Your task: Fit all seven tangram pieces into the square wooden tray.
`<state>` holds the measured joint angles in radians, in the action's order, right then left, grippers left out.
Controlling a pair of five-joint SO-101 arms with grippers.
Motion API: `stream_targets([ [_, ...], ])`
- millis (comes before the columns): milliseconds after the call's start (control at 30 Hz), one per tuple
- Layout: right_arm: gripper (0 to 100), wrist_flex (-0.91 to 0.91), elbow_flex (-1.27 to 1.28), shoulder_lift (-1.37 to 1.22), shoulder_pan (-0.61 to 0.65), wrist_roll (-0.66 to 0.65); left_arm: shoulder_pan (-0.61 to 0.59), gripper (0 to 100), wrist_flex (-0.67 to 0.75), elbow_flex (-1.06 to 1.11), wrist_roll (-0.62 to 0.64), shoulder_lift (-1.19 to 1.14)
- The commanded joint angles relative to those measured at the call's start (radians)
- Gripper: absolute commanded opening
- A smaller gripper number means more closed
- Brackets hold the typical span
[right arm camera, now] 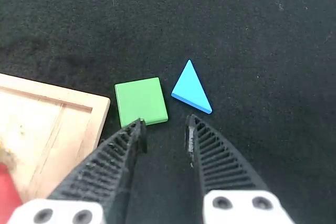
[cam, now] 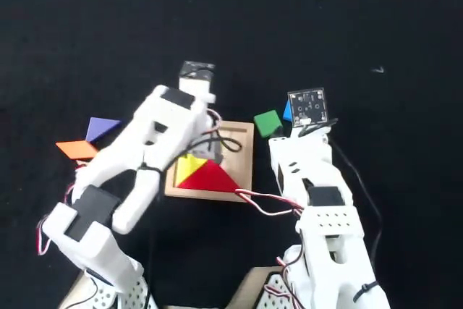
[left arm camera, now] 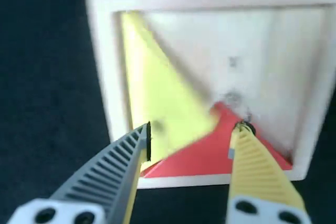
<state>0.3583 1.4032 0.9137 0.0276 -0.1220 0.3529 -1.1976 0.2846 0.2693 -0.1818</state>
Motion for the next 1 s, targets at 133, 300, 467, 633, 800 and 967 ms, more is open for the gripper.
stream_targets([
  [133, 13.4, -0.025, -0.007, -0.002, 0.008, -0.011, 0.036, 25, 0.041, -0.01, -0.003, 0.063],
  [300, 13.4, -0.025, -0.008, -0.002, 0.008, -0.011, 0.05, 25, 0.147, -0.053, -0.003, 0.083],
  [467, 13.4, -0.025, -0.005, -0.002, 0.008, -0.011, 0.071, 25, 0.264, -0.056, -0.08, -0.02],
  [633, 13.4, -0.025, -0.005, -0.002, 0.008, -0.011, 0.067, 25, 0.255, -0.137, -0.094, -0.126],
  [800, 13.4, -0.025, -0.005, -0.002, 0.008, -0.011, 0.07, 25, 0.158, -0.209, -0.17, -0.184],
  [967, 13.4, -0.025, -0.005, -0.002, 0.008, -0.011, 0.028, 25, 0.087, -0.248, -0.172, -0.207],
])
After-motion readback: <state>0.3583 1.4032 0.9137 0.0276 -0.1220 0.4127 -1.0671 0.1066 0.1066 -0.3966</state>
